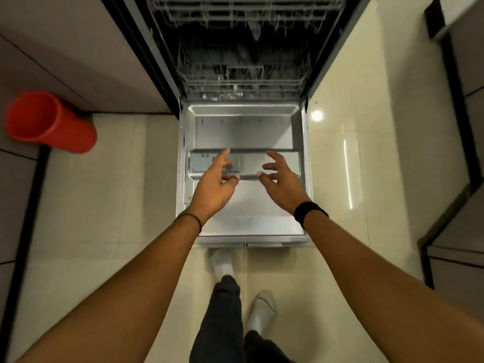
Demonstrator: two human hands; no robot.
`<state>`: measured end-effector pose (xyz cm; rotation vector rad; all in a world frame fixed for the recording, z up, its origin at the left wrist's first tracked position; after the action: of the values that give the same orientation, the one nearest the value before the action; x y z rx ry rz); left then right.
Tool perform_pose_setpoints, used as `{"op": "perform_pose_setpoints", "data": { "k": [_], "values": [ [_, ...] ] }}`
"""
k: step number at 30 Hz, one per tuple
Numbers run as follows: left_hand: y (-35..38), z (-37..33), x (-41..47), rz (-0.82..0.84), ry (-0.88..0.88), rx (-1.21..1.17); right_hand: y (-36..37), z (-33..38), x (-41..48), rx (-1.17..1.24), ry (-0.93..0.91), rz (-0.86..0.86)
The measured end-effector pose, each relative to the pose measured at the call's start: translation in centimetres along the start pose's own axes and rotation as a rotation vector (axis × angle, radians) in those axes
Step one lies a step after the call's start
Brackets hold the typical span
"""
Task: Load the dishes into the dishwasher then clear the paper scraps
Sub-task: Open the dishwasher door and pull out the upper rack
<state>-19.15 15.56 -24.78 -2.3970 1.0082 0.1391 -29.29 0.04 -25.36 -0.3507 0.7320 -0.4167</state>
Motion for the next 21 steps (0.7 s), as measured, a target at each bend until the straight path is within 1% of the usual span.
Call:
{"op": "perform_pose_setpoints", "data": {
  "k": [3, 6, 12, 16, 21],
  "values": [
    [-1.8, -2.0, 3.0, -0.01, 0.037, -0.019, -1.0, 3.0, 1.8, 0.004, -0.037, -0.01],
    [-2.3, -1.8, 7.5, 0.0, 0.069, -0.017, -0.8, 4.5, 5.4, 0.004, -0.058, -0.012],
    [-1.8, 2.3, 19.7, 0.045, 0.055, -0.004, -0.4, 5.6, 17.5, -0.016, -0.01, -0.062],
    [-2.0, 5.0, 27.9, 0.035, 0.088, -0.003, -0.6, 6.3, 26.3, -0.073, 0.011, -0.102],
    [-2.3, 6.4, 35.9, 0.038, 0.112, 0.014, -1.3, 7.5, 34.7, -0.095, 0.013, -0.149]
  ]
}}
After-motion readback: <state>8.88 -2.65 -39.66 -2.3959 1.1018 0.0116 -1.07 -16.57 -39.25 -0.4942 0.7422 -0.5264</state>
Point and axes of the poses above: each hand's wrist, its own x-axis towards the middle knuckle, its own y-axis out of the palm, z = x × y, the point moved 1 cm from there along x, towards the middle knuckle, and after that the axes turned 10 degrees about y, right-handed, at the moved point
